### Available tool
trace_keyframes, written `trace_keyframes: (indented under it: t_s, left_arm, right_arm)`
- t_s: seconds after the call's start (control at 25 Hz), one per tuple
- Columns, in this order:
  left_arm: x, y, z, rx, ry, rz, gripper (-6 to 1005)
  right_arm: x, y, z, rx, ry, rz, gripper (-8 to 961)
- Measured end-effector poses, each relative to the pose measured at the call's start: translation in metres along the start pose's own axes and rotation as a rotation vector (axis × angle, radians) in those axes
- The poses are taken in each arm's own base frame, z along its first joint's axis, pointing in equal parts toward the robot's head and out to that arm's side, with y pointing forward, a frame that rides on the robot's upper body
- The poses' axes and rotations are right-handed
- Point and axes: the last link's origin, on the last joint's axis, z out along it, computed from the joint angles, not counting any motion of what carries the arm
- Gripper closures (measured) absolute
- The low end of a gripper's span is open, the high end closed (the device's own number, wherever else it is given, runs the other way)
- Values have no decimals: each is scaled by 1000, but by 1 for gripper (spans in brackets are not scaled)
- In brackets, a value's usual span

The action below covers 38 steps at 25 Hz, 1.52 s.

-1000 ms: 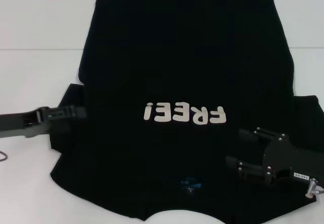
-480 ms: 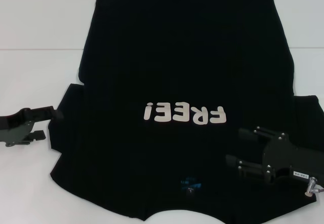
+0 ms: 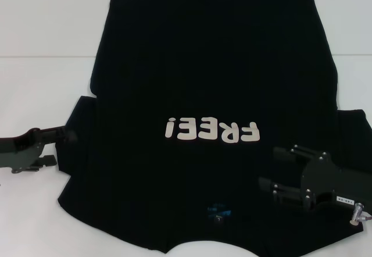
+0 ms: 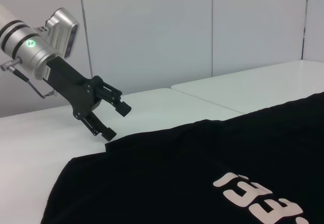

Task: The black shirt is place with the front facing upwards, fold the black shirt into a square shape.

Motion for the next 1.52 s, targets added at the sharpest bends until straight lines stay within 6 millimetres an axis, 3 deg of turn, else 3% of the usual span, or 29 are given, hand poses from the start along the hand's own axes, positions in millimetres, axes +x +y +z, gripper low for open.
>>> trace_keyframes:
  t_s: [1.52]
  left_arm:
    - [-1, -5, 3, 21, 20, 6, 66]
  right_arm:
    - [0, 1, 1, -4, -3, 3, 147]
